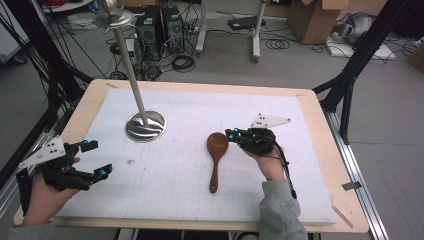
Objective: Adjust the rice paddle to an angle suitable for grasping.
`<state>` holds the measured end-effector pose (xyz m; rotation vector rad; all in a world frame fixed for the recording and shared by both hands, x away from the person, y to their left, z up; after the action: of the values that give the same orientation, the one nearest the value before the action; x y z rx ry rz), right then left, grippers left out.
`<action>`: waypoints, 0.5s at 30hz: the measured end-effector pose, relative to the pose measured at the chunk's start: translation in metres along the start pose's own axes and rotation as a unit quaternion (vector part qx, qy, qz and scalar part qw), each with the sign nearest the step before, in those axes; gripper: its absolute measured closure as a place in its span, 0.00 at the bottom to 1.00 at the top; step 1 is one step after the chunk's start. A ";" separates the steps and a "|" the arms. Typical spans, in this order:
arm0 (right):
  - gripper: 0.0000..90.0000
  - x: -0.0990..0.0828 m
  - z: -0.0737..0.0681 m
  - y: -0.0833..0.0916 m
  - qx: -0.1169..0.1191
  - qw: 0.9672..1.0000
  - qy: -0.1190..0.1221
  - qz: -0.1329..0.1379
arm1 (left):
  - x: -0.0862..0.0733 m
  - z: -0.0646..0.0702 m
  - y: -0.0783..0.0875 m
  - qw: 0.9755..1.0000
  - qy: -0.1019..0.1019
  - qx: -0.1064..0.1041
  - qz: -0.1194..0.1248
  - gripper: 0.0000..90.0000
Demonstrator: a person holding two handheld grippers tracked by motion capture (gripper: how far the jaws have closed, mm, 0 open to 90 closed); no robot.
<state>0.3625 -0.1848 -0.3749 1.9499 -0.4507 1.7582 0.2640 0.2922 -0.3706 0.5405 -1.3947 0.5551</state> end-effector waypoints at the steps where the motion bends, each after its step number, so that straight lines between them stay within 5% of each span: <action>1: 1.00 -0.001 -0.001 -0.006 -0.004 1.000 0.014 -0.008 | -0.001 0.000 0.000 1.000 0.000 0.001 -0.002 0.02; 15: 1.00 -0.019 0.005 -0.032 0.008 0.998 -0.004 -0.055 | -0.007 -0.001 0.002 1.000 0.001 0.008 -0.013 0.02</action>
<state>0.3815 -0.1620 -0.3977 1.9552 -0.3268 1.6904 0.2626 0.2942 -0.3780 0.5698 -1.3806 0.5455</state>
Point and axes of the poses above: each handheld gripper's, and its own axes: y roughly backward along the jaws, x roughly out of its top, z roughly to its right, the point moved 2 cm from there along -y, roughly forward along the jaws, and after that the axes turned 14 degrees about z, right-handed, at the moved point
